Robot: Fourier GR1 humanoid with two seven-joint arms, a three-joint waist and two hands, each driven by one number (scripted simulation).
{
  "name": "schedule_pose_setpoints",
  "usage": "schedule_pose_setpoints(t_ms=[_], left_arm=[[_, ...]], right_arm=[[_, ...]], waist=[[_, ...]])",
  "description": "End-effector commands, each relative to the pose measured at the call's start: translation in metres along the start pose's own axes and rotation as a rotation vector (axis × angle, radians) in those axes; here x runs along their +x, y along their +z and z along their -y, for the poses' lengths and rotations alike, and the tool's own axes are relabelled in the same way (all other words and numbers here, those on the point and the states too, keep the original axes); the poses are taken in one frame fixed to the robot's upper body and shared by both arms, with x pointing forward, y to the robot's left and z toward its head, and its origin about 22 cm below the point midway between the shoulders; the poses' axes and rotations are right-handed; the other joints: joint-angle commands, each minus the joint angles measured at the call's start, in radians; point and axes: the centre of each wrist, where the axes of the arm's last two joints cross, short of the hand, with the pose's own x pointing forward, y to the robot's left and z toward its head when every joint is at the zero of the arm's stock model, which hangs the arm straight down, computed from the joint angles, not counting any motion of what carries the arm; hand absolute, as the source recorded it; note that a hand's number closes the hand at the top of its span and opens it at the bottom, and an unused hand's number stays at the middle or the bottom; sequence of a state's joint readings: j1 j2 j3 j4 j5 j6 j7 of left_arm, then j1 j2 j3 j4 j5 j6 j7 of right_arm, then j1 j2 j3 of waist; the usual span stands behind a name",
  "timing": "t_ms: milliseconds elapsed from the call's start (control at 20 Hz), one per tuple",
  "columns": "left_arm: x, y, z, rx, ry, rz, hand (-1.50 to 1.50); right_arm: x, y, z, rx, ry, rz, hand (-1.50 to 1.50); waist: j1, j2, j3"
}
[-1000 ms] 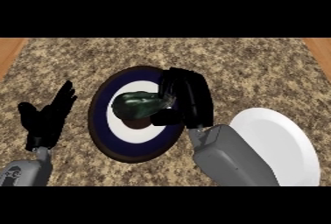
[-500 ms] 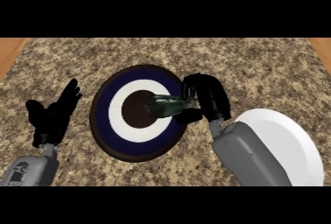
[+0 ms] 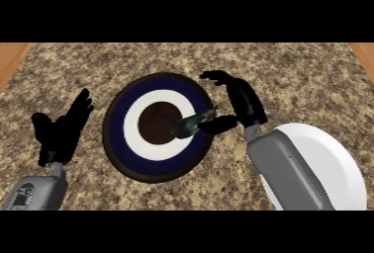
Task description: Pick the eggplant from the plate and place it in the plate
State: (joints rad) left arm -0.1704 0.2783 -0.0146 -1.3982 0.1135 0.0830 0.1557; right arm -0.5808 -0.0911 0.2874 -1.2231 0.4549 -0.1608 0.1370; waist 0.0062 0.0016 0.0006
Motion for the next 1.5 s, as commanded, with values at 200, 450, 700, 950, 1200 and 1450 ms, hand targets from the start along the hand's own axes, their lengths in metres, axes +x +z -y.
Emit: schedule_pose_setpoints(t_ms=[200,450,700,950,1200,1450], left_arm=[[-0.006,0.008,-0.005,0.016,0.000,0.001,0.00],[-0.015,0.007,-0.013,0.000,-0.008,-0.016,0.00],[0.005,-0.005,-0.003,0.020,-0.001,0.006,0.00],[-0.008,-0.001,-0.013,-0.006,-0.005,0.004,0.00],[0.001,0.014,0.009,0.005,-0.022,0.008,0.00],[0.014,0.008,0.007,0.006,0.001,0.005,0.00]], right_arm=[[0.035,0.012,0.030,-0.113,-0.353,0.283,-1.50],[0.040,0.028,0.039,-0.083,-0.563,0.117,-1.50],[0.013,0.033,0.072,0.058,-0.699,0.059,-1.50],[-0.020,0.043,0.085,0.039,-0.705,0.100,-1.50],[-0.052,0.045,0.095,0.001,-0.692,0.100,-1.50],[-0.068,0.039,0.095,-0.002,-0.671,0.103,-1.50]], waist=[[-0.009,-0.006,0.000],[-0.014,-0.005,-0.001],[-0.012,-0.002,0.000],[-0.006,-0.001,-0.001],[-0.002,-0.002,0.000],[-0.002,-0.002,0.000]])
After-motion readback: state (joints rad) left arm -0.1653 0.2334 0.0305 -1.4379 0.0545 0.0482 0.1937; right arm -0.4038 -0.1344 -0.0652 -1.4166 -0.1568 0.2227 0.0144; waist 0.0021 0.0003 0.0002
